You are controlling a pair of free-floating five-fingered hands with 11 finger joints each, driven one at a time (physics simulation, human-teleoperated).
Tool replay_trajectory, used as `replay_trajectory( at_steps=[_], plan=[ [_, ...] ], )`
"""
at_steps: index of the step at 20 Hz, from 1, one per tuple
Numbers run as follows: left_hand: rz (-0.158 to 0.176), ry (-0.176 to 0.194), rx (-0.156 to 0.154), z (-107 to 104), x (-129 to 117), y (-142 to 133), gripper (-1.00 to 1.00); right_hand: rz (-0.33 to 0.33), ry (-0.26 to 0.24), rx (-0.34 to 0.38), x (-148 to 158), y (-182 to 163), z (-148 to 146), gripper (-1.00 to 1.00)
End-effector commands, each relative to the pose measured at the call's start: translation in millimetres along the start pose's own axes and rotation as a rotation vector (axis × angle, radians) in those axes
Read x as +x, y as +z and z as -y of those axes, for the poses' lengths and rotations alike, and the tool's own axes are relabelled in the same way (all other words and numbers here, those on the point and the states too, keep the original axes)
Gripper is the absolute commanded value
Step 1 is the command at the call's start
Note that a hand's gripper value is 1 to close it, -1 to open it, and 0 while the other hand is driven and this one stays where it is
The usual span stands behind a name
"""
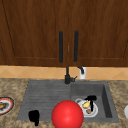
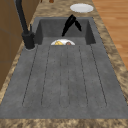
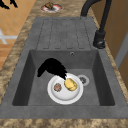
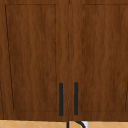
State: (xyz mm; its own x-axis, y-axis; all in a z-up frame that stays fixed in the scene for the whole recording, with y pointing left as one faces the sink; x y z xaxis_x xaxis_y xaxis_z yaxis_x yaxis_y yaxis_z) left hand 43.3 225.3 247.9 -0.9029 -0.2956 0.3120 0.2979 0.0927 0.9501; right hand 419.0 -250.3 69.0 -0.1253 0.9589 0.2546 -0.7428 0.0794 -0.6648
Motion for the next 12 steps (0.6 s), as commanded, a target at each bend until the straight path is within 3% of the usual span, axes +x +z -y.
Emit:
replay_trajectory(
  at_steps=[1,12],
  plan=[
    [0.0,0.0,0.0,0,0,0,0.0,-0.023,-0.101,-0.083,4,11,7,-1.0],
    [0.0,0.0,0.0,0,0,0,0.0,0.002,-0.105,-0.194,15,39,17,-1.0]
  ],
)
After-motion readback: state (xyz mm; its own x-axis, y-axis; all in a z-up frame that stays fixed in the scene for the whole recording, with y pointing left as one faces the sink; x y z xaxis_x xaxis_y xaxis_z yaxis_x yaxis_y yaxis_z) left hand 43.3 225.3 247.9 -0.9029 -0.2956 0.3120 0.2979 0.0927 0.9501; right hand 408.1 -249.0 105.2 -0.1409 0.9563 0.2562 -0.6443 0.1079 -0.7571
